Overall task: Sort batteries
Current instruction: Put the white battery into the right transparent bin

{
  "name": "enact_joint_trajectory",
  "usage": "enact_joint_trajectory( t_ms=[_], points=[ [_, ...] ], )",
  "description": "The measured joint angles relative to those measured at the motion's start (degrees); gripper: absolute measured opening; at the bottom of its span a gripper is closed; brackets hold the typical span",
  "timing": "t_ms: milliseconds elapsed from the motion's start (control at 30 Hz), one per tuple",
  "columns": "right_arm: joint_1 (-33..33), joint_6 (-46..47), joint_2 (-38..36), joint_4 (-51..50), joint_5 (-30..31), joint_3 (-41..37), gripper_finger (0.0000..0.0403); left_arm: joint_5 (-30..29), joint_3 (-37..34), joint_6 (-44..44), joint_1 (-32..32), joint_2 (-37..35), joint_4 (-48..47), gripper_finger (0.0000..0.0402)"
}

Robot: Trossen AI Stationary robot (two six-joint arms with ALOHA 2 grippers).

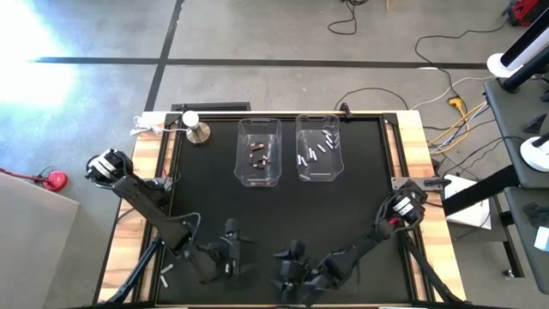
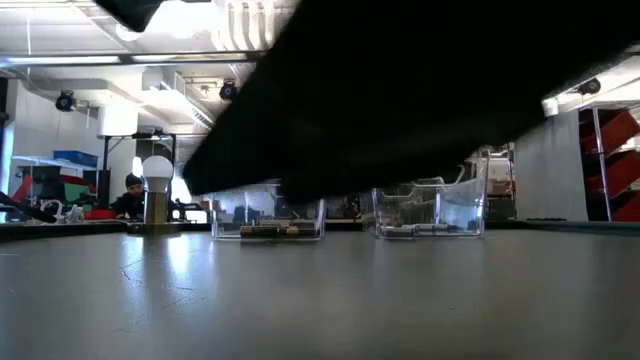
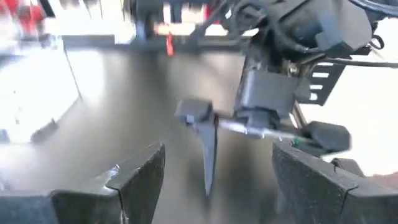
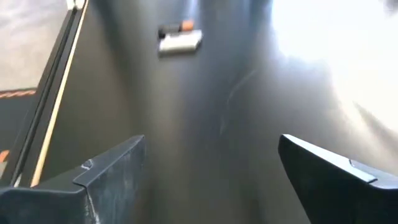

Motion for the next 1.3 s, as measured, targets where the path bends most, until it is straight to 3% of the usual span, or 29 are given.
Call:
enact_joint_trajectory(
  t_ms=[133,300,467,600,767,967,1300],
  points=[
    [-3.92,-5.16,0.86,2.15,-1.63,3.66,0.0361,-1.96,-4.37,11.88,-0.12,-3.16,9.87,0.0272],
    [-6.40,-10.70,8.38,2.13,-4.52,11.70,0.0361,-2.27,-14.29,16.30,-3.84,-10.80,22.01,0.0272],
    [-7.23,-13.45,13.90,1.65,-8.64,18.65,0.0361,-1.94,-27.25,24.46,-10.20,-12.15,51.02,0.0272],
    [-7.78,-13.50,16.94,2.10,-10.85,22.81,0.0361,-1.95,-32.25,30.83,-12.26,-9.77,69.43,0.0272],
    [-8.51,-14.78,18.27,1.87,-11.19,24.10,0.0361,-1.97,-33.02,34.67,-11.67,-7.15,73.00,0.0272],
    [-10.10,-14.41,18.11,2.05,-17.06,23.07,0.0356,-2.05,-32.55,35.31,-10.49,-6.66,73.05,0.0272],
    [-10.80,-13.95,17.92,-2.68,-19.37,22.69,0.0280,-2.33,-31.93,36.38,-10.35,-6.94,73.03,0.0272]
  ],
)
